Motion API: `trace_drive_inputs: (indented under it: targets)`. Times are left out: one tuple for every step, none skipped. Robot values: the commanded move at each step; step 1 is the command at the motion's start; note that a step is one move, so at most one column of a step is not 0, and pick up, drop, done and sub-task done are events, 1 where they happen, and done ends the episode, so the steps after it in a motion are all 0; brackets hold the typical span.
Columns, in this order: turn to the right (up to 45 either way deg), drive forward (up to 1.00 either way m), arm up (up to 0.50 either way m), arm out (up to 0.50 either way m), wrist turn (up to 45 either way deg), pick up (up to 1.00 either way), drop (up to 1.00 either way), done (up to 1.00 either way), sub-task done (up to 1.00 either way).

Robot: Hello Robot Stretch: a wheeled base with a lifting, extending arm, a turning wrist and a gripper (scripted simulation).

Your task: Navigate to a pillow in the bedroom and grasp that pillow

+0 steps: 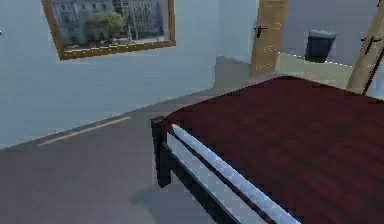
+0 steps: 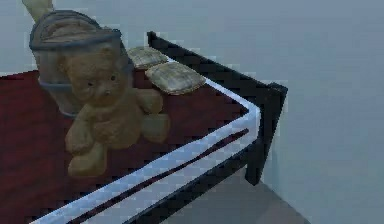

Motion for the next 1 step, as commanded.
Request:
trace_drive_inputs:
  targets:
    - [45.0,0.0,0.0,0.0,0.0,0.0,0.0,0.0,0.0]
